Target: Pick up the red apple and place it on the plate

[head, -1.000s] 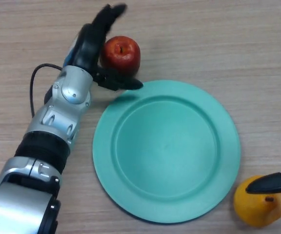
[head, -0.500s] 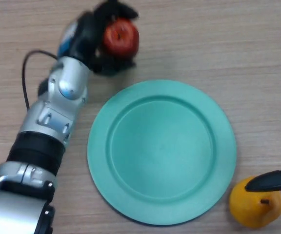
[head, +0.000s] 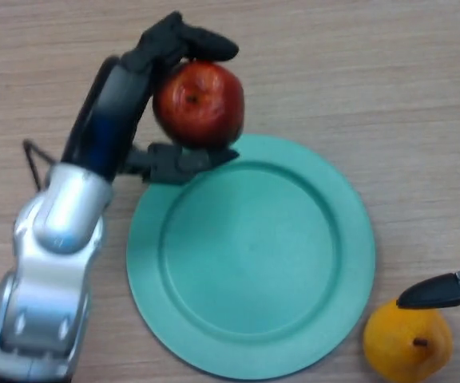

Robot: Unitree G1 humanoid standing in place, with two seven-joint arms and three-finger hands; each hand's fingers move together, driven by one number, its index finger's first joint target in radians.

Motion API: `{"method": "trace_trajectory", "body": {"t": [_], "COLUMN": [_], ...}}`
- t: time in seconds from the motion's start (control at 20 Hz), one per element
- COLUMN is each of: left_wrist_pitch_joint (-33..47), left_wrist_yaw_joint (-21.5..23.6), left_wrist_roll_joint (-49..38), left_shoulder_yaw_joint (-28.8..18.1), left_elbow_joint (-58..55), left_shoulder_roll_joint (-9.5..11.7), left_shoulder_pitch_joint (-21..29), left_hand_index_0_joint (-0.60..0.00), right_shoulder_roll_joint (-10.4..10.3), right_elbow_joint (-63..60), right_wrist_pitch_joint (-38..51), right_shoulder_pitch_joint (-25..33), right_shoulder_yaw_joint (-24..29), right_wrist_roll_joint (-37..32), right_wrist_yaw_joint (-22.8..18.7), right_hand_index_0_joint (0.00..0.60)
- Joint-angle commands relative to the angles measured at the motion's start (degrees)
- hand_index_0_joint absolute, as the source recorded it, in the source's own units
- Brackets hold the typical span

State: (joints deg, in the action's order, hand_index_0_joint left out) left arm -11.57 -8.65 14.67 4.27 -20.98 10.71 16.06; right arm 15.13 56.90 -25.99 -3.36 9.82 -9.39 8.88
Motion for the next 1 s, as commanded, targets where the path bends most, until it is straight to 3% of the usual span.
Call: {"method": "trace_trajectory", "body": {"t": [0.05, 0.2, 0.35, 0.7, 0.75, 0.9, 0.95, 1.0], "left_wrist_pitch_joint": [5.9, 9.1, 13.7, 10.3, 10.4, 10.3, 9.3, 8.5], "left_wrist_yaw_joint": [2.9, 4.1, 4.4, 3.6, 3.5, 3.4, 3.7, 3.9], "left_wrist_roll_joint": [0.7, 1.7, 4.7, -2.1, -1.9, -1.6, -2.1, -2.4], "left_shoulder_yaw_joint": [0.0, 2.3, 2.9, 4.8, 4.9, 5.2, 5.3, 5.2], "left_elbow_joint": [-6.1, -8.1, -6.0, -5.2, -5.2, -4.3, -4.6, -5.7], "left_shoulder_roll_joint": [0.5, 0.2, 0.2, 0.2, 0.2, 0.2, 0.2, 0.2], "left_shoulder_pitch_joint": [-3.3, -9.4, -13.5, -15.0, -15.0, -15.3, -15.5, -15.6], "left_hand_index_0_joint": [-0.6, -0.6, -0.6, -0.6, -0.5, -0.1, -0.004, 0.0], "right_shoulder_roll_joint": [0.1, -1.1, -0.8, -1.3, -1.3, -1.5, -1.5, -1.5], "right_elbow_joint": [3.1, 3.1, 3.1, 2.7, 2.7, 2.9, 3.0, 3.1], "right_wrist_pitch_joint": [5.0, 5.1, 4.4, 4.4, 4.4, 4.6, 4.7, 5.1], "right_shoulder_pitch_joint": [1.3, 1.5, 1.7, 1.6, 1.6, 1.1, 0.8, 0.4], "right_shoulder_yaw_joint": [0.8, 0.6, 0.9, 0.3, 0.3, 0.4, 0.3, 0.2], "right_wrist_roll_joint": [-1.3, -0.7, -1.5, -0.3, -0.3, -0.3, -0.5, -0.6], "right_wrist_yaw_joint": [-0.8, -0.1, -0.3, 0.0, 0.0, 0.2, 0.1, -0.1], "right_hand_index_0_joint": [0.0, 0.0, 0.0, 0.0, 0.0, 0.0, 0.0, 0.0]}}
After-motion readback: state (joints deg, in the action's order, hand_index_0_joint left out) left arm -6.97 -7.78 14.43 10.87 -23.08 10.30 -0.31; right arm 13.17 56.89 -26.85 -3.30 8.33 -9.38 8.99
